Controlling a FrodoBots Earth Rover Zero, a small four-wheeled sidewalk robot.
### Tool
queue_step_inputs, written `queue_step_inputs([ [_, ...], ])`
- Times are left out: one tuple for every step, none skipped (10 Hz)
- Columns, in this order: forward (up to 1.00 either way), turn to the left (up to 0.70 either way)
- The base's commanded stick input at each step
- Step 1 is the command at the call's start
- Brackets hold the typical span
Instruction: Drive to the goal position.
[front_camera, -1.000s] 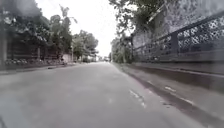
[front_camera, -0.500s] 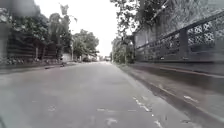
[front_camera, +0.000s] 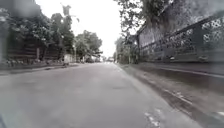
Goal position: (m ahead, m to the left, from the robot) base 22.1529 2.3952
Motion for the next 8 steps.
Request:
queue_step_inputs([
  [1.00, 0.00],
  [1.00, 0.00],
  [1.00, 0.00],
  [1.00, 0.00],
  [1.00, 0.00],
  [1.00, 0.00],
  [1.00, 0.00],
  [1.00, 0.00],
])
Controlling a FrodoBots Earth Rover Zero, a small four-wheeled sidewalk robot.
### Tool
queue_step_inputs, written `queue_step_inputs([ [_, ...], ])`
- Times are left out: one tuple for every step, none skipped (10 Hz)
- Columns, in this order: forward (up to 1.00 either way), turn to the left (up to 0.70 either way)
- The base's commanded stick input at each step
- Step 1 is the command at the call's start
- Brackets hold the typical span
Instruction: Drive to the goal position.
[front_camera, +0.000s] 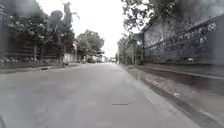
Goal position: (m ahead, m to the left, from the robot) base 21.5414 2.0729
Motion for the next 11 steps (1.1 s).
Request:
queue_step_inputs([
  [1.00, 0.00],
  [1.00, 0.00],
  [1.00, 0.00],
  [1.00, 0.06],
  [1.00, 0.14],
  [1.00, 0.15],
  [1.00, 0.09],
  [1.00, 0.11],
  [1.00, 0.00],
  [1.00, 0.00],
  [1.00, 0.00],
])
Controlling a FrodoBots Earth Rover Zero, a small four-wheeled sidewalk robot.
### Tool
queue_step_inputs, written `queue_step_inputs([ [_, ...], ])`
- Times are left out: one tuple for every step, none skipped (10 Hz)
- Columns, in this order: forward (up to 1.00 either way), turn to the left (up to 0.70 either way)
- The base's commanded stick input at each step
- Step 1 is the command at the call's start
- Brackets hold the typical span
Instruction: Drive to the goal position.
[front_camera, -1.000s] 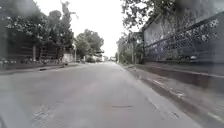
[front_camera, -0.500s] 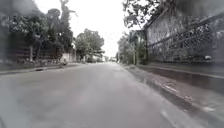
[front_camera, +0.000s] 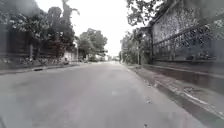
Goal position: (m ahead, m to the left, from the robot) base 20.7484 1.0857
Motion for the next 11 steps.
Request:
queue_step_inputs([
  [1.00, 0.00],
  [1.00, 0.00],
  [1.00, 0.00],
  [1.00, 0.00],
  [1.00, 0.01],
  [1.00, -0.05],
  [1.00, -0.40],
  [1.00, -0.40],
  [1.00, -0.40],
  [1.00, -0.28],
  [1.00, 0.00],
])
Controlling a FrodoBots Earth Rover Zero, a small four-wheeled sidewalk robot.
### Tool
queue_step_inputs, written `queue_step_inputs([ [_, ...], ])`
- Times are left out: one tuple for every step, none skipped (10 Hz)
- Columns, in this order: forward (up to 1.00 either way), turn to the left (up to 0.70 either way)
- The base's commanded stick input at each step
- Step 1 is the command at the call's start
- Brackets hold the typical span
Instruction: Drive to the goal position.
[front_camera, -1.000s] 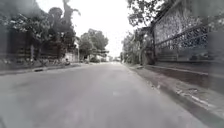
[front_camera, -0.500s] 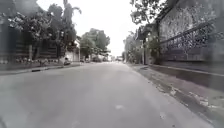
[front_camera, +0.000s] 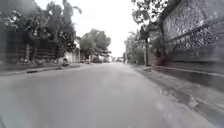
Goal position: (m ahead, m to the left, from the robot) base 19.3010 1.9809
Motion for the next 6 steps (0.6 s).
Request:
queue_step_inputs([
  [1.00, 0.00],
  [1.00, 0.00],
  [1.00, 0.00],
  [1.00, 0.00],
  [1.00, 0.00],
  [1.00, 0.00],
])
